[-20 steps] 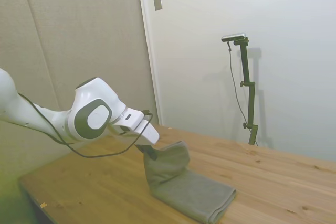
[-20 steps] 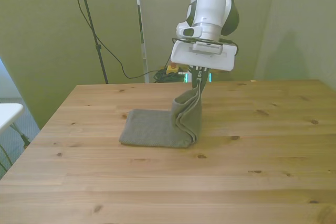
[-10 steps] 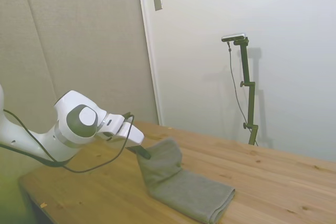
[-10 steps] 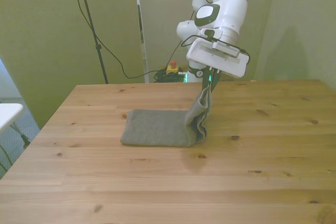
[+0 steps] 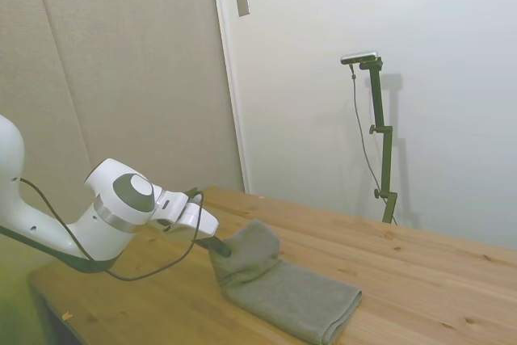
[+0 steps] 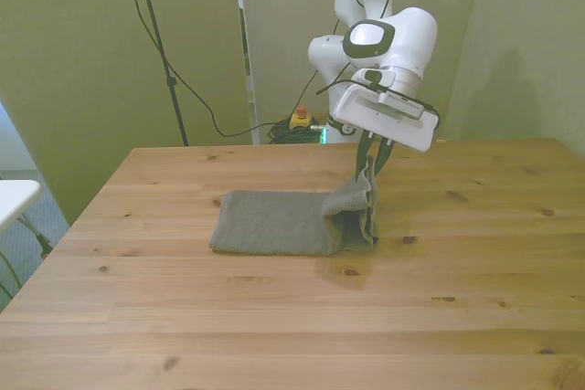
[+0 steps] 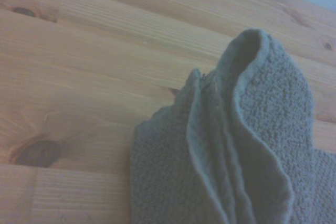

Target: Unfold the towel

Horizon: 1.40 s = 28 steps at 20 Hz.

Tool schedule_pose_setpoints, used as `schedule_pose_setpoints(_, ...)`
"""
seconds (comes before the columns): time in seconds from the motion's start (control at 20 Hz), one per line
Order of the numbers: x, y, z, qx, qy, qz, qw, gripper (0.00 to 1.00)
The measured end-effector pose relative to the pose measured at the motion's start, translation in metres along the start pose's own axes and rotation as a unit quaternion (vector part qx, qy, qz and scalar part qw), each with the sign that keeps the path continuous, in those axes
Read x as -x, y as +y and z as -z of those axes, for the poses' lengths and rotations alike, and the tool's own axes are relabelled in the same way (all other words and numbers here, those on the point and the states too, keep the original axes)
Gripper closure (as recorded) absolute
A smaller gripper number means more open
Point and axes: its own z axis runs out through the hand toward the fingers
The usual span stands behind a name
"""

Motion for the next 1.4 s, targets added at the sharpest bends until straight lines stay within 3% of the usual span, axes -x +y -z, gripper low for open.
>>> schedule_pose_setpoints(0.85, 0.04, -0.034, 0.007, -0.03, -0.031, 0.01, 0.999, 0.0)
schedule_pose_setpoints(1.15, 0.065, -0.061, 0.027, -0.014, -0.074, -0.008, 0.9971, 0.0)
schedule_pose_setpoints(1.3, 0.052, -0.062, 0.038, 0.02, -0.098, -0.034, 0.9944, 0.0)
schedule_pose_setpoints(1.4, 0.032, -0.057, 0.045, 0.049, -0.131, -0.069, 0.9877, 0.0)
